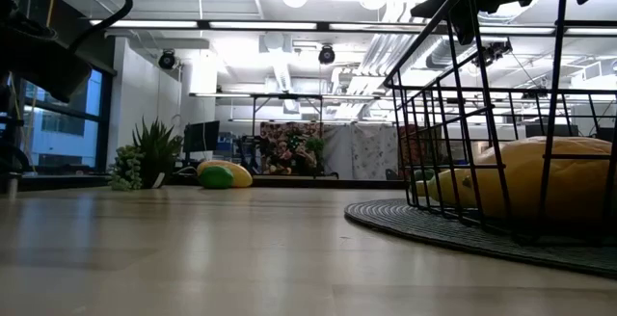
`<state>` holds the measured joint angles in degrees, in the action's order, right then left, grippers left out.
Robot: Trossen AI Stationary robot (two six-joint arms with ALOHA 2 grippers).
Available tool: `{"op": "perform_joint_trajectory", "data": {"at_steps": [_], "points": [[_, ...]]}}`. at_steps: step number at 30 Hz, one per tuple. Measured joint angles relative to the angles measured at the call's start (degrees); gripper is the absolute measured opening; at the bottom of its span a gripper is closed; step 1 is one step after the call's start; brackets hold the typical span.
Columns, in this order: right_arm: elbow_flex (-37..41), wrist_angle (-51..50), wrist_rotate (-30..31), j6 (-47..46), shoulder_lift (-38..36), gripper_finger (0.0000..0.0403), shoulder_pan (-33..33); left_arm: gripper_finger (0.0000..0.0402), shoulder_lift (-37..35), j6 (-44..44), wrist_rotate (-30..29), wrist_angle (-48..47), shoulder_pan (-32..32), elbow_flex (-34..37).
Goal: Build produce basket
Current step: Put the purple grapes into the black basket
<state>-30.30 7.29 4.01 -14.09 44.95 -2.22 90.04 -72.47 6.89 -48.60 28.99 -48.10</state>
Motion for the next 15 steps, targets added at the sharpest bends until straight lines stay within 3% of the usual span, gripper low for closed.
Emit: {"op": "perform_joint_trajectory", "data": {"at_steps": [6, 15], "points": [[0.0, 0.0, 0.0, 0.0, 0.0, 0.0188, 0.0, 0.0148, 0.0, 0.7, -3.3, 0.0, 0.0, 0.0], [0.0, 0.0, 0.0, -0.4, 0.0, 0.0188, 0.0, 0.0138, 1.5, 1.1, 0.1, 0.1, 0.0, 0.0]]}}
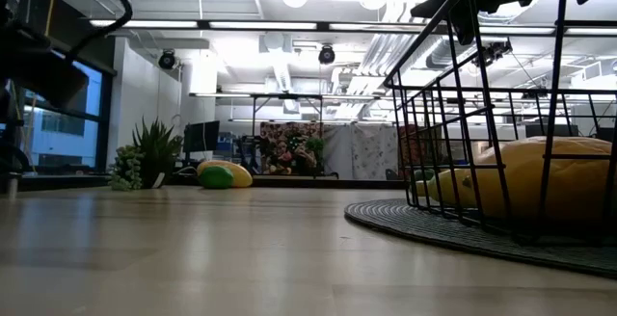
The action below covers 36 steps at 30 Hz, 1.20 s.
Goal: Build produce basket
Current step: Put the purple grapes into the black basket
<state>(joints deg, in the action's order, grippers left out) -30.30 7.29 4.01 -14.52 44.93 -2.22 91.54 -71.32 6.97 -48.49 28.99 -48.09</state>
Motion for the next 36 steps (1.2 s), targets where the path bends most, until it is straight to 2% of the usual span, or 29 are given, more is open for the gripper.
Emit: {"op": "perform_joint_trajectory", "data": {"at_steps": [6, 15, 19, 25, 36], "points": [[0.0, -0.2, 0.0, 0.0, 0.0, 0.0188, 0.0, 0.0138, 3.5, 1.0, 1.3, 0.5, -0.1, -0.1], [0.0, -0.2, 0.0, 0.0, 0.0, 0.0188, 0.0, 0.0132, 3.6, 0.6, 1.4, 0.5, -0.1, -0.1], [0.0, -0.2, 0.0, 0.0, 0.0, 0.0188, 0.0, 0.0099, 3.7, 1.8, 1.4, 0.8, -0.1, -0.1], [0.0, -0.2, 0.0, 0.0, 0.0, 0.0188, 0.0, 0.0012, 2.3, 4.6, 0.6, -0.5, 0.0, 0.1], [0.0, -0.4, 0.0, 0.0, 0.0, 0.0188, 0.0, 0.0004, -2.5, 7.7, -0.8, -3.5, -0.2, 0.1]]}}
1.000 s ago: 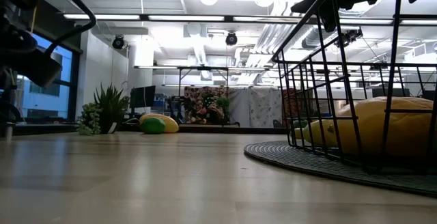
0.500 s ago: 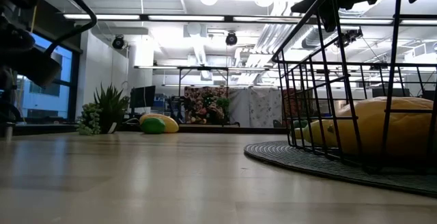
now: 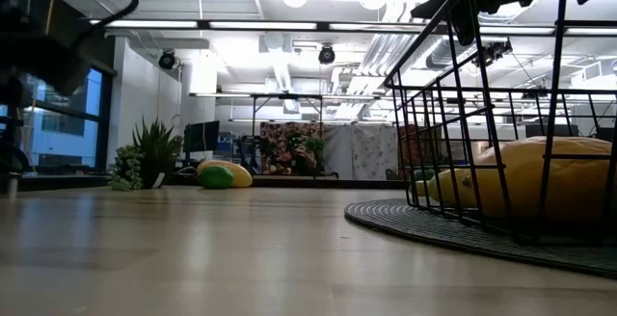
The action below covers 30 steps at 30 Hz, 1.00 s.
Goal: Build produce basket
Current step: Put the purple grapes into the black basket
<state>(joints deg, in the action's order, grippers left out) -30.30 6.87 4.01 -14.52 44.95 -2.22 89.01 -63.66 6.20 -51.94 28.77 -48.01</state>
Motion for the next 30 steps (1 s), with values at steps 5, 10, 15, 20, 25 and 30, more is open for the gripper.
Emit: {"op": "perform_joint_trajectory", "data": {"at_steps": [5, 10, 15, 20, 25, 30], "points": [[0.0, -0.2, 0.0, 0.0, 0.0, 0.0188, 0.0, 0.0002, -5.6, 0.3, -1.3, -0.5, -1.6, 0.0], [0.0, -0.2, 0.0, 0.0, 0.0, 0.0188, 0.0, 0.0001, -12.9, 0.4, -6.0, -0.6, -4.7, -0.2], [0.0, -0.2, 0.0, 0.0, 0.0, 0.0188, 0.0, 0.0001, -18.1, 4.9, -13.0, -1.0, -8.6, -2.9], [0.0, 0.2, 0.0, 0.0, 0.0, 0.0188, 0.0, 0.0000, -20.1, 13.1, -19.2, -0.6, -13.2, -8.1], [0.0, 1.5, 0.0, 0.0, 0.0, 0.0188, 0.0, 0.0000, -20.3, 23.2, -26.1, 2.9, -16.8, -13.6], [0.0, 2.7, 0.0, 0.0, 0.0, 0.0188, 0.0, 0.0000, -20.8, 34.2, -30.8, 15.1, -19.5, -15.3]]}}
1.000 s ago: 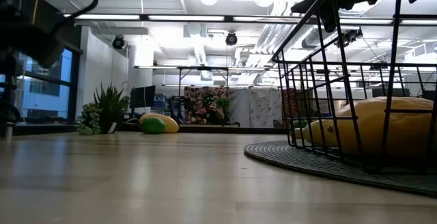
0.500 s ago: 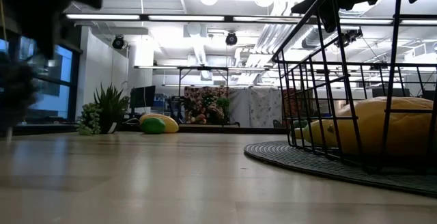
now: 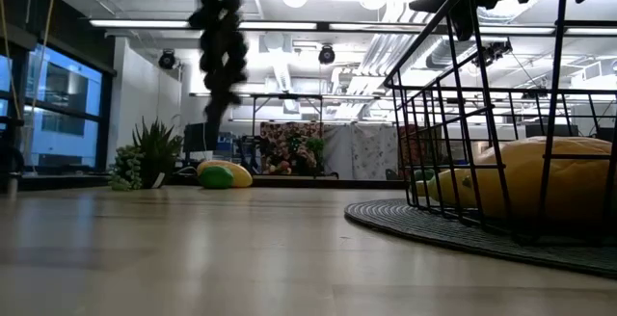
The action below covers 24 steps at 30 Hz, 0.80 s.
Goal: Build produce basket
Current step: Put the purple grapes into the black basket
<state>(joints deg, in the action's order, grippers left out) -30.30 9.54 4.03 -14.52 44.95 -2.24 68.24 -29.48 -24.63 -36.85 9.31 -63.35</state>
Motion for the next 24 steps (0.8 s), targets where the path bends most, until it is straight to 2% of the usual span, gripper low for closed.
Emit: {"op": "perform_joint_trajectory", "data": {"at_steps": [5, 10, 14, 18, 24], "points": [[0.0, 1.9, 0.0, -1.1, 0.0, 0.0188, 0.0, 0.0000, -0.1, 10.4, -0.2, 14.2, -1.6, 0.0], [0.0, 3.8, 0.0, -1.1, 0.0, 0.0188, 0.0, 0.0000, -0.1, 16.8, -0.3, 22.1, -3.0, 0.0], [0.0, 5.0, 0.0, -1.0, 0.0, 0.0188, 0.0, 0.0000, -0.2, 18.3, -0.3, 31.4, -4.9, 3.6], [0.0, 5.2, 0.0, -0.7, 0.0, 0.0188, 0.0, 0.0000, -0.1, 17.7, 2.7, 41.2, -6.7, 8.1], [0.0, 5.2, 0.0, -0.6, 0.0, 0.0188, 0.0, 0.0000, -0.1, 17.1, 3.4, 46.0, -7.2, 10.4]]}}
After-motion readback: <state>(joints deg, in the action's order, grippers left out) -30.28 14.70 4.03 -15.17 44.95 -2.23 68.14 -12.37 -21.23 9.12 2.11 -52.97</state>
